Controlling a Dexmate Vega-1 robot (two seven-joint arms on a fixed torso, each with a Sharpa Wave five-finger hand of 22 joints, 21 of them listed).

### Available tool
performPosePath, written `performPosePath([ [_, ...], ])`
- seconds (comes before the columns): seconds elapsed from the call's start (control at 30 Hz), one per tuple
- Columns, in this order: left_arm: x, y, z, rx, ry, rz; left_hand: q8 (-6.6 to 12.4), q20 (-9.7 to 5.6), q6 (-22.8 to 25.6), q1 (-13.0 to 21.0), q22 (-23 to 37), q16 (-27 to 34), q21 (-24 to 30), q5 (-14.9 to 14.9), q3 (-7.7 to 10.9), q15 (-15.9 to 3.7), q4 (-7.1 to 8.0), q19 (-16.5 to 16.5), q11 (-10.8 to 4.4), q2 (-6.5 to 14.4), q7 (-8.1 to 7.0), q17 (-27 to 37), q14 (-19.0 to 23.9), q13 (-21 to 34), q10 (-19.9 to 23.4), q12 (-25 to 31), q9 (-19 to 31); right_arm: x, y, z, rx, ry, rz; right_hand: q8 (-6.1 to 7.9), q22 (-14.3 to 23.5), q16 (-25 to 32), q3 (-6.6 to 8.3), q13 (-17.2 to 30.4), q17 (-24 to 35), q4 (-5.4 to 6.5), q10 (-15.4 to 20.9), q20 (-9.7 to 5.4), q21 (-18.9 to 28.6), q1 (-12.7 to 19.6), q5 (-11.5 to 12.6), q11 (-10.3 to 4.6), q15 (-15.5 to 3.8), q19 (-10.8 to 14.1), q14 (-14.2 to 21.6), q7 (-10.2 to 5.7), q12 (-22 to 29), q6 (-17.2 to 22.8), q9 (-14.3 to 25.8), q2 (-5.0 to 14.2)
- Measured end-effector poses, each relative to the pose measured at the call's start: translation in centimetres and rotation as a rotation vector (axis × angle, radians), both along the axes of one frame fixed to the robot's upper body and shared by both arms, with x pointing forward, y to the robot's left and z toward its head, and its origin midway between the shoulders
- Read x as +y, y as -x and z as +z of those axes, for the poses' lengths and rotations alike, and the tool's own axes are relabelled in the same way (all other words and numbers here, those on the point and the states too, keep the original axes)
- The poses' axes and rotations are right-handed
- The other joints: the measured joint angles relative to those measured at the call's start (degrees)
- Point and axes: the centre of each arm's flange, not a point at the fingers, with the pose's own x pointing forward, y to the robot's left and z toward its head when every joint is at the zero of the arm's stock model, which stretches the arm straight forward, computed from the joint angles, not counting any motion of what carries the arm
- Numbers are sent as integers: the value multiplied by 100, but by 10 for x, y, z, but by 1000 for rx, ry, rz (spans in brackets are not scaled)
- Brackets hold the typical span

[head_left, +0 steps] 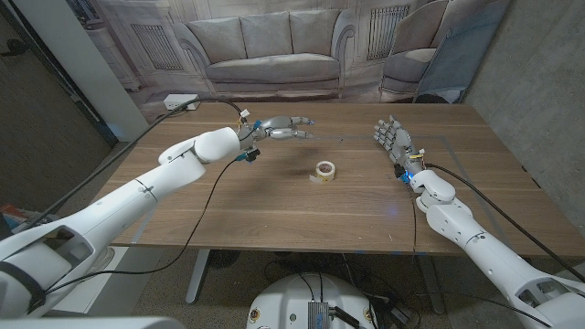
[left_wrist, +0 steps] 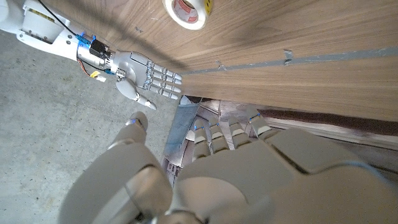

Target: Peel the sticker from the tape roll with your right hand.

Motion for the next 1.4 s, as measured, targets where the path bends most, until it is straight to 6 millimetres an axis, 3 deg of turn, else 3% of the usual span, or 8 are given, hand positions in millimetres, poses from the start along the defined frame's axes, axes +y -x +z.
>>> performPosePath([
  [0.5,-17,10,2,-50,-179,18,-48,-1,-49,128,0,0,0,0,16,-52,-30,4,-7,-6,-43,0,52,29,7,-25,0,-1,-1,-3,6,-6,-1,0,0,0,0,0,5,0,22,0,0,0,-26,21,-1,0,0,0,0,-1,0,0],
  [0.63,-27,19,5,-90,-238,23,-48,-11,-10,206,-1,0,-25,0,39,-39,-136,55,-29,68,-15,-15,83,29,29,-25,0,-1,-1,-4,8,-10,3,0,0,0,0,-1,30,0,31,0,0,0,-26,30,22,0,41,-22,0,21,0,0],
  [0.9,-39,27,8,-154,-351,70,145,-73,803,655,-1,0,-84,59,32,-178,-378,178,-152,-126,-61,-15,301,29,583,-6,-1,-1,-2,-5,10,-17,5,0,0,0,-9,0,30,42,92,0,0,-56,-26,29,22,0,42,-21,0,61,0,-5],
  [1.23,-53,33,10,-217,-451,112,245,-113,1288,800,-1,78,-127,91,-34,-287,-360,279,-303,-271,-90,-11,642,28,1118,66,-1,-3,-1,-6,8,-26,4,0,0,0,-36,-1,30,69,116,0,0,-86,-23,54,21,0,42,-31,0,114,0,-25],
  [1.4,-60,34,11,-242,-509,133,321,-122,1751,836,-1,159,-128,134,-124,-287,-353,431,-423,-312,-157,1,947,28,1526,109,-11,-4,-2,-9,10,-34,4,0,0,0,-64,-1,57,145,137,0,0,-167,-22,48,50,0,75,-30,44,174,0,0],
])
